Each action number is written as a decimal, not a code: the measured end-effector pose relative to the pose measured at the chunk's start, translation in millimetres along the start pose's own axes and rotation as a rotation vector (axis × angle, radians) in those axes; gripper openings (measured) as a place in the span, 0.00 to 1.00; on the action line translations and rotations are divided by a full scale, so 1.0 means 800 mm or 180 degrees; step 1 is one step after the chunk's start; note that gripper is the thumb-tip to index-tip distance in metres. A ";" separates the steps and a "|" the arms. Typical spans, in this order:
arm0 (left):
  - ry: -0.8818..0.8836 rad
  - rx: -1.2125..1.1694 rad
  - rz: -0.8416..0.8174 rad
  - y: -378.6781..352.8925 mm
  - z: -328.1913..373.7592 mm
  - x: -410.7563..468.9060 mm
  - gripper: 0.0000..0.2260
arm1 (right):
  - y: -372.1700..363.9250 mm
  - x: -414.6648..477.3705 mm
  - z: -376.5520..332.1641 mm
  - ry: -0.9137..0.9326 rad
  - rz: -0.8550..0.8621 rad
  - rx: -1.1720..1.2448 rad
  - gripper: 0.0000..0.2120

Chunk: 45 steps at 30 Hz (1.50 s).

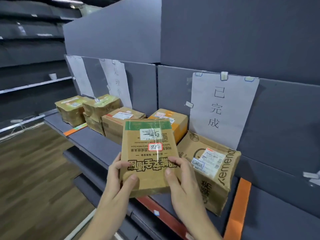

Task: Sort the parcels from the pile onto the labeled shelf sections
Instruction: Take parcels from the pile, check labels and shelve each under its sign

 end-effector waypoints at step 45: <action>-0.2516 0.2054 -0.4077 -0.223 0.069 0.181 0.27 | 0.112 0.006 -0.064 -0.2552 0.1442 -0.3249 0.31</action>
Point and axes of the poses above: each hand's wrist, its own x-axis towards the middle knuckle, its own y-axis out of the back of the hand, z = x × y, the point moved 2 cm from there along x, towards the middle knuckle, and after that the axes turned 7 degrees about -x, right-handed, at the moved point
